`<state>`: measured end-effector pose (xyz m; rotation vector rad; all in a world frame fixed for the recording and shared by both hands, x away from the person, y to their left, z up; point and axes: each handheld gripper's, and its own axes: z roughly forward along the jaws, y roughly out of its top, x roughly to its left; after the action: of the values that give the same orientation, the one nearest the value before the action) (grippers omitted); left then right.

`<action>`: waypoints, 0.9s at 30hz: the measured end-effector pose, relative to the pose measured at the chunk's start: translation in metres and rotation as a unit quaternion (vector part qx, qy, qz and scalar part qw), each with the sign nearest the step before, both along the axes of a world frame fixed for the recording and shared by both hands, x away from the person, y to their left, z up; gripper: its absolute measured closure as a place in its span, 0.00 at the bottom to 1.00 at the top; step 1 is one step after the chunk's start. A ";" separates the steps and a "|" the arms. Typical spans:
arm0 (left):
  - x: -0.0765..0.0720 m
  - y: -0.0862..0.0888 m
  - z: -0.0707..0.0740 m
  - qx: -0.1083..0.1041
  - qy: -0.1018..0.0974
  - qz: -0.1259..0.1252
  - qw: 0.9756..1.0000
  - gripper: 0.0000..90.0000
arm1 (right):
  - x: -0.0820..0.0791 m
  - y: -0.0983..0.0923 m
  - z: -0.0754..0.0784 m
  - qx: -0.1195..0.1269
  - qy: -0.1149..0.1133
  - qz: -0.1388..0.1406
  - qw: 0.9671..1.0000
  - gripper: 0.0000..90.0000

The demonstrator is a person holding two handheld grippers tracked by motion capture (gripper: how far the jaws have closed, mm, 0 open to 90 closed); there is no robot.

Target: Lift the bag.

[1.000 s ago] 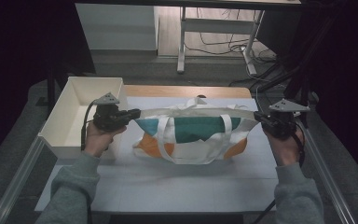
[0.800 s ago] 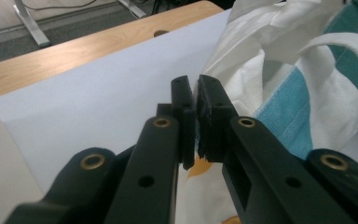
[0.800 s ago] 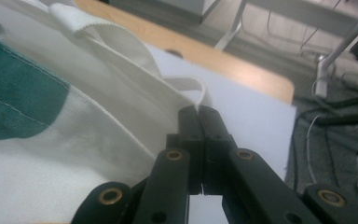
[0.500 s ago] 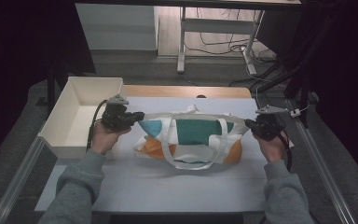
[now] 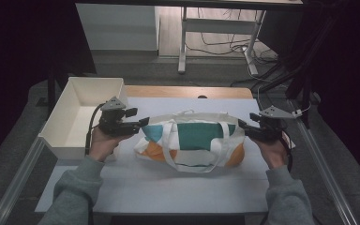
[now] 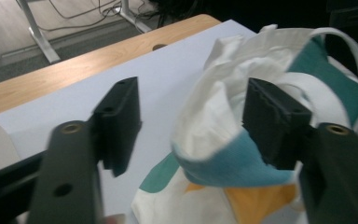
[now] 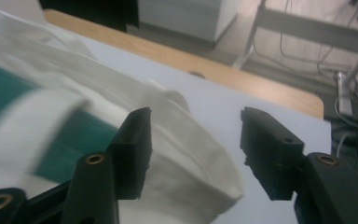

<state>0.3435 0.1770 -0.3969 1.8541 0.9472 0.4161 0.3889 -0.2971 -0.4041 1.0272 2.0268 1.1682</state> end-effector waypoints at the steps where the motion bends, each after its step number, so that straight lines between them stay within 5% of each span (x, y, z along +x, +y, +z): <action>1: -0.004 0.002 0.001 0.001 -0.002 -0.001 1.000 0.37 | -0.005 0.001 0.003 0.010 -0.003 0.012 1.000 0.47; 6: -0.023 0.012 -0.005 0.008 0.002 -0.006 1.000 0.35 | -0.029 -0.001 0.007 0.034 -0.002 0.060 0.998 0.46; 11: -0.042 0.017 -0.019 0.007 0.013 -0.032 0.999 0.35 | -0.042 -0.009 -0.008 0.041 0.015 0.079 0.996 0.48; 21: -0.070 0.022 -0.048 0.036 0.019 -0.037 0.999 0.34 | -0.064 -0.018 -0.044 0.024 0.030 0.092 0.995 0.48; 27: -0.076 0.030 -0.073 0.041 0.042 -0.028 0.998 0.34 | -0.071 -0.018 -0.062 -0.005 0.037 0.093 0.995 0.47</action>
<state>0.2670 0.2068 -0.4702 1.9802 0.9446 0.3505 0.3181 -0.3147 -0.4664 0.9050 2.2229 1.2284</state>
